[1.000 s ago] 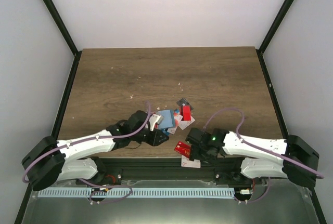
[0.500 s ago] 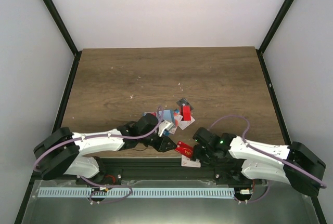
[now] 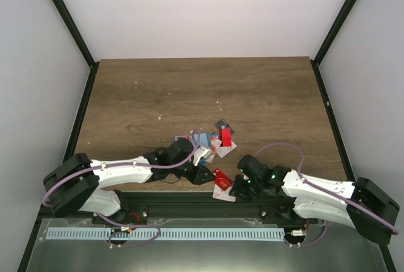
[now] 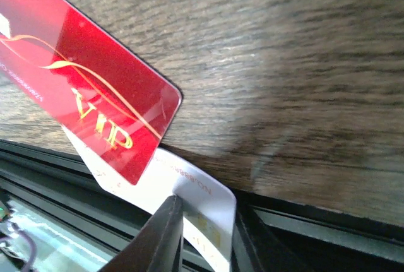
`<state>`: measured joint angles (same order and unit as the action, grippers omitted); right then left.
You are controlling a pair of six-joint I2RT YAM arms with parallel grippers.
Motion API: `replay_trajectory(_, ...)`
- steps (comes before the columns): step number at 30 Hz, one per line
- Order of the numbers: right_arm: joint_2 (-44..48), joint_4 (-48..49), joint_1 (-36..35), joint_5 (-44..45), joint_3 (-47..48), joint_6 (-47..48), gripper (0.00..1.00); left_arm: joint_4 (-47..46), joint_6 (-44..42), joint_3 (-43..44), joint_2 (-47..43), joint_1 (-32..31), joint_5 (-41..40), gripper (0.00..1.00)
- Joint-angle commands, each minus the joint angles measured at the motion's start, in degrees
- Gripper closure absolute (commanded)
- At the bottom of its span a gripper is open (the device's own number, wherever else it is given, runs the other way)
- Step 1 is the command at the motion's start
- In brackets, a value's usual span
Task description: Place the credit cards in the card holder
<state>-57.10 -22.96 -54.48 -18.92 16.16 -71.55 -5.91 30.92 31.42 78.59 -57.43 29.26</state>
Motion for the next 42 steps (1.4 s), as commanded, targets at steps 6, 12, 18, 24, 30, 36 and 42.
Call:
replay_trajectory(6, 3.6, -2.8, 6.2, 2.5, 1.6, 0.6, 0.93, 0.2, 0.3, 2.2, -1.1, -0.2, -3.7, 0.76)
replay_trajectory(12, 3.3, -10.2, 11.8, 6.9, 8.3, 5.3, 0.99, 5.9, 0.8, 5.1, -4.8, 0.7, -10.3, 0.76)
replay_trajectory(18, 4.2, -22.8, 13.2, 17.3, 19.0, 8.0, 0.99, 12.0, 0.7, 7.4, -11.2, 2.8, -17.7, 0.76)
replay_trajectory(24, 5.0, -28.8, 13.3, 28.2, 28.8, 11.4, 0.99, 14.6, -1.4, 8.1, -18.0, 6.5, -24.4, 0.76)
replay_trajectory(30, 10.5, -11.3, 13.3, 26.5, 30.3, 24.4, 0.99, 18.8, -3.6, 11.7, -22.2, 10.8, -22.3, 0.76)
replay_trajectory(36, 17.7, 9.9, 13.3, 25.1, 23.7, 30.4, 0.99, 21.2, -5.0, 13.6, -28.2, 11.2, -24.7, 0.76)
replay_trajectory(42, 18.6, 36.5, 13.3, 20.9, 12.3, 19.5, 0.99, 6.9, 8.2, 6.8, -33.3, 11.4, -19.6, 0.67)
